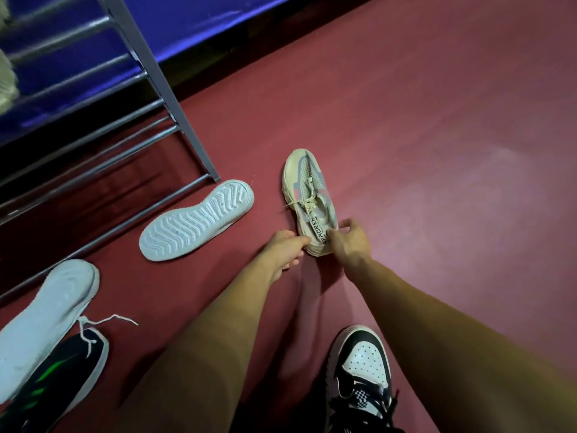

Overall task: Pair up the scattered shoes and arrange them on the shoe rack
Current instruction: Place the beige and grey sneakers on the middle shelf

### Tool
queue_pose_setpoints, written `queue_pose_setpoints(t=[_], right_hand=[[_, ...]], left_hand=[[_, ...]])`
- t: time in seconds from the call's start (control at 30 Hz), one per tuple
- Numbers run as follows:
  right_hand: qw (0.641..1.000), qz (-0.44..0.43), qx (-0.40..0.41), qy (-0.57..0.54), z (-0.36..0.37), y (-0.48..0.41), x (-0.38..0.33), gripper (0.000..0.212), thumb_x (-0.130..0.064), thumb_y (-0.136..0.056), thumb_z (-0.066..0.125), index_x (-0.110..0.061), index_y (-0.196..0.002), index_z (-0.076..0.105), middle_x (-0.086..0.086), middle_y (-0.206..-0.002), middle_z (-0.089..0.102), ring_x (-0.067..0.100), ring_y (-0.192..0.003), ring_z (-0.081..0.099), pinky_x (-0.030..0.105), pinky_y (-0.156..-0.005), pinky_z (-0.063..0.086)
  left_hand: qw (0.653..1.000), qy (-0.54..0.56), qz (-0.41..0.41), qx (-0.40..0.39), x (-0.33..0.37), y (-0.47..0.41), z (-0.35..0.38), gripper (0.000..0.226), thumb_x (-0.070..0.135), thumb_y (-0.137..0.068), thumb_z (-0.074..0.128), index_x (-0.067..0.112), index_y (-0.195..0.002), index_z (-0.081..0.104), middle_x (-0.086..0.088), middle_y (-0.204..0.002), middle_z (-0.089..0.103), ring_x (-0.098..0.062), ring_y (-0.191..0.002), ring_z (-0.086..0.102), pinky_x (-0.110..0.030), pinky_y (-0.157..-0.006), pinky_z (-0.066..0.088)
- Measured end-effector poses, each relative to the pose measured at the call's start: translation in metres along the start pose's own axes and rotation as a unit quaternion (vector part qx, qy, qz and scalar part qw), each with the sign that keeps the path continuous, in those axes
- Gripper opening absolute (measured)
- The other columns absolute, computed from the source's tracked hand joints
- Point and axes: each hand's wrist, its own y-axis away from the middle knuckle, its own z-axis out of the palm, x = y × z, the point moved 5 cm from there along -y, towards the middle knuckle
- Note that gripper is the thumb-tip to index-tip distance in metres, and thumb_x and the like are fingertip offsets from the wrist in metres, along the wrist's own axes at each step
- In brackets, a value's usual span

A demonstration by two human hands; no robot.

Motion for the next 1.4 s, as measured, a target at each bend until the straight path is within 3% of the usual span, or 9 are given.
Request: queue_pose_setpoints(t=[0.27, 0.43, 0.6, 0.8, 0.93, 1.13, 1.2, 1.3, 1.4], right_hand=[[0.997, 0.036, -0.011, -0.073, 0.002, 0.007, -0.007, 0.030, -0.024, -0.080, 0.070, -0.009, -0.104, 0.062, 0.013, -0.102, 0.072, 0.032, -0.096, 0.069, 0.045, -0.090, 0.055], [0.996, 0.012, -0.036, -0.086, 0.005, 0.028, -0.028, 0.034, -0.039, -0.073, 0.068, -0.010, -0.090, 0.069, 0.010, -0.092, 0.075, 0.029, -0.090, 0.071, 0.044, -0.087, 0.057], [0.996, -0.067, -0.030, -0.043, 0.002, 0.059, -0.070, 0.033, -0.047, -0.070, 0.066, -0.017, -0.083, 0.063, 0.003, -0.083, 0.073, 0.024, -0.084, 0.069, 0.034, -0.076, 0.055], [0.989, -0.139, -0.043, -0.008, -0.008, 0.106, -0.109, 0.043, -0.059, -0.065, 0.066, -0.019, -0.083, 0.064, -0.003, -0.080, 0.072, 0.019, -0.082, 0.068, 0.034, -0.076, 0.056], [0.980, -0.190, -0.043, 0.028, -0.016, 0.145, -0.132, 0.062, -0.076, -0.059, 0.059, -0.019, -0.082, 0.063, -0.004, -0.079, 0.070, 0.019, -0.080, 0.066, 0.034, -0.074, 0.054], [0.969, -0.243, -0.046, -0.022, -0.021, 0.193, -0.180, 0.063, -0.073, -0.065, 0.069, -0.011, -0.076, 0.066, 0.008, -0.078, 0.073, 0.026, -0.079, 0.069, 0.038, -0.070, 0.054], [0.967, -0.246, -0.048, -0.056, -0.020, 0.210, -0.195, 0.063, -0.073, -0.065, 0.071, -0.011, -0.072, 0.064, 0.006, -0.074, 0.073, 0.023, -0.073, 0.069, 0.033, -0.063, 0.050], [0.958, -0.272, -0.064, -0.069, -0.020, 0.239, -0.221, 0.058, -0.072, -0.064, 0.069, -0.015, -0.065, 0.058, 0.005, -0.067, 0.074, 0.013, -0.050, 0.062, 0.029, -0.054, 0.046], [0.949, -0.284, -0.102, -0.089, -0.015, 0.266, -0.245, 0.059, -0.069, -0.065, 0.068, -0.014, -0.083, 0.062, 0.006, -0.076, 0.075, 0.000, -0.036, 0.057, 0.026, -0.052, 0.041]], left_hand=[[0.996, 0.080, 0.004, 0.033, 0.012, 0.009, -0.006, 0.010, 0.017, -0.083, 0.066, 0.018, -0.073, 0.062, 0.002, -0.069, 0.058, -0.007, -0.060, 0.050, -0.019, -0.063, 0.049], [0.990, 0.138, 0.002, 0.037, 0.020, 0.038, -0.026, 0.011, 0.012, -0.082, 0.060, 0.015, -0.073, 0.066, 0.010, -0.050, 0.060, -0.008, -0.060, 0.055, -0.020, -0.063, 0.050], [0.985, 0.167, 0.031, 0.038, 0.029, 0.072, -0.054, 0.013, 0.003, -0.081, 0.059, 0.008, -0.090, 0.068, -0.002, -0.077, 0.071, -0.013, -0.072, 0.066, -0.023, -0.073, 0.054], [0.980, 0.188, 0.065, 0.033, 0.041, 0.126, -0.088, 0.021, -0.004, -0.080, 0.055, 0.005, -0.093, 0.070, -0.007, -0.082, 0.073, -0.015, -0.077, 0.068, -0.030, -0.075, 0.060], [0.984, 0.150, 0.084, 0.042, 0.044, 0.163, -0.110, 0.016, -0.004, -0.078, 0.055, 0.007, -0.078, 0.068, -0.003, -0.064, 0.066, -0.008, -0.057, 0.062, -0.027, -0.064, 0.060], [0.984, 0.107, 0.124, 0.066, 0.045, 0.217, -0.150, 0.017, 0.004, -0.077, 0.060, 0.016, -0.066, 0.064, 0.001, -0.072, 0.064, -0.010, -0.070, 0.059, -0.023, -0.073, 0.056], [0.982, 0.107, 0.135, 0.075, 0.045, 0.237, -0.168, 0.015, 0.003, -0.076, 0.060, 0.015, -0.069, 0.066, 0.002, -0.071, 0.064, -0.009, -0.070, 0.060, -0.029, -0.080, 0.058], [0.979, 0.111, 0.147, 0.081, 0.043, 0.267, -0.196, 0.016, 0.004, -0.076, 0.060, 0.015, -0.066, 0.066, 0.001, -0.068, 0.061, -0.011, -0.065, 0.061, -0.029, -0.073, 0.059], [0.976, 0.109, 0.166, 0.094, 0.047, 0.298, -0.222, 0.010, 0.006, -0.081, 0.061, 0.011, -0.082, 0.069, 0.000, -0.065, 0.061, -0.011, -0.060, 0.060, -0.033, -0.071, 0.061]])
